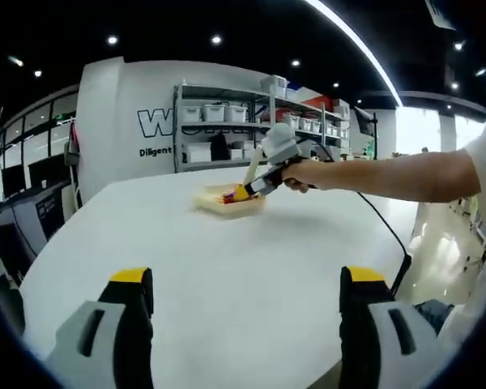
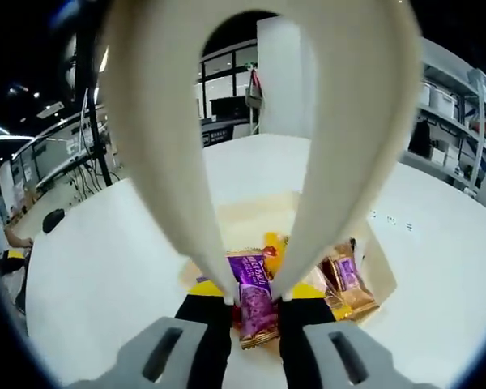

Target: Place the target food into the container with the food tongs after gripping and lifting it, then release it inside without dropping or visibly crushing the food.

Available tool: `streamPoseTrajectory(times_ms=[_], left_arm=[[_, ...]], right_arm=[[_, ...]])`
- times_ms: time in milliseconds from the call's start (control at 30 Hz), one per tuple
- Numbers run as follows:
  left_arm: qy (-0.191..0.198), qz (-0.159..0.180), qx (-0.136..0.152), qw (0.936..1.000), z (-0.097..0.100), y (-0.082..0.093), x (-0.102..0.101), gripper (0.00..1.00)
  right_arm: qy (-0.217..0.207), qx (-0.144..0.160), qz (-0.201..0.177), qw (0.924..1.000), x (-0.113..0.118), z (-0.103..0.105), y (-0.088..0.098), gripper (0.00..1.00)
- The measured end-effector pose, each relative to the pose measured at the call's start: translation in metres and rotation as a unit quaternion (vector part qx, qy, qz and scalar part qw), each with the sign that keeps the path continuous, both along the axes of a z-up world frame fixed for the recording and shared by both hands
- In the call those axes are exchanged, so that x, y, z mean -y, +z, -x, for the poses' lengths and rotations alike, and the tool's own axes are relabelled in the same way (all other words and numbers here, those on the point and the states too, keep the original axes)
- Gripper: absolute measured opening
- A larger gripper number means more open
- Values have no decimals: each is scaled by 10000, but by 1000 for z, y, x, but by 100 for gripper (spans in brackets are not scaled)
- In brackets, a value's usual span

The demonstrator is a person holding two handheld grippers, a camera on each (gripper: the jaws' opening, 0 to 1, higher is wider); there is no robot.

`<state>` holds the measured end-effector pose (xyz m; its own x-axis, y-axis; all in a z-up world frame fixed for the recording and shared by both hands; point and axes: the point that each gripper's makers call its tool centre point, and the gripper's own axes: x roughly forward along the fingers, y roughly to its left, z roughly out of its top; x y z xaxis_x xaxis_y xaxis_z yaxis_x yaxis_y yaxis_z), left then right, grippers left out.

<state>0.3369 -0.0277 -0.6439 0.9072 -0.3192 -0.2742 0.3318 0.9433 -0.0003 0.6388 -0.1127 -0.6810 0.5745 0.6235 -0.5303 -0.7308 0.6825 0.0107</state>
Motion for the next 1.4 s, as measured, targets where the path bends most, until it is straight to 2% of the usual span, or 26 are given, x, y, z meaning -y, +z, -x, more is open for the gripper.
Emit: streamPoseTrajectory(times_ms=[167,267,367,533,700,833,967,1267,1400], left_arm=[[7,31,-29,10000,1,-3,-1,94],[17,16,-8,10000,1,-3,-3,94],[43,57,-10,10000,0,-3,-6,94],[62,63,-24,10000,0,-5,-10,94],[120,132,-73,9998,3,-14,-16,94],[147,145,-85,9998,5,-15,-17,94],[133,133,-83,9998,6,-14,-15,94],[55,122,-12,9999,10,-7,-4,94],[-6,170,27,9999,11,-4,1,94]], right_arm=[[-39,-109,14,9999,-2,-9,-7,15],[-62,-114,20,9999,-3,0,-6,15],[-15,-70,99,9999,-6,-1,-7,16],[-67,-212,-46,9997,-10,-12,-9,17],[-54,-168,-77,9998,-12,-18,-6,19],[-136,-169,-313,9993,-12,-27,7,19],[-181,-165,-465,9986,-9,-21,19,19],[-251,-213,-471,9983,4,-15,23,19],[-235,-167,-462,9985,11,-2,30,19]])
